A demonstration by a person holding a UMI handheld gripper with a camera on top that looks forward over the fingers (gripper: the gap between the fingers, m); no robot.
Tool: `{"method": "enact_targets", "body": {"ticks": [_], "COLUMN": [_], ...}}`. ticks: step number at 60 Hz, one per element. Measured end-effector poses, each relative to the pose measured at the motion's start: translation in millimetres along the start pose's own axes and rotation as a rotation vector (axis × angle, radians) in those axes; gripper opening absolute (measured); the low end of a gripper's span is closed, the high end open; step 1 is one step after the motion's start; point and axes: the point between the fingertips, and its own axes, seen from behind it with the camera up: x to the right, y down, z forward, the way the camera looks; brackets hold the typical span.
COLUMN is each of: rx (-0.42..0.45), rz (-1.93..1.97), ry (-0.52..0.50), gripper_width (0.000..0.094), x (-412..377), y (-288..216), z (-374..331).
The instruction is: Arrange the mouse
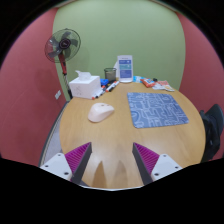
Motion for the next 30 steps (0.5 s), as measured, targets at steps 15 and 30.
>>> {"method": "enact_targets", "body": {"ticks": [15,30], "rx": [0.032,0.018], "rz": [0.012,0.021], "ry": [-0.014,0.011], "gripper_width": [0.0836,0.0837], "x": [-57.1,-60.7], "y": [-49.4,-80.6], "z": [106.1,167.6]}}
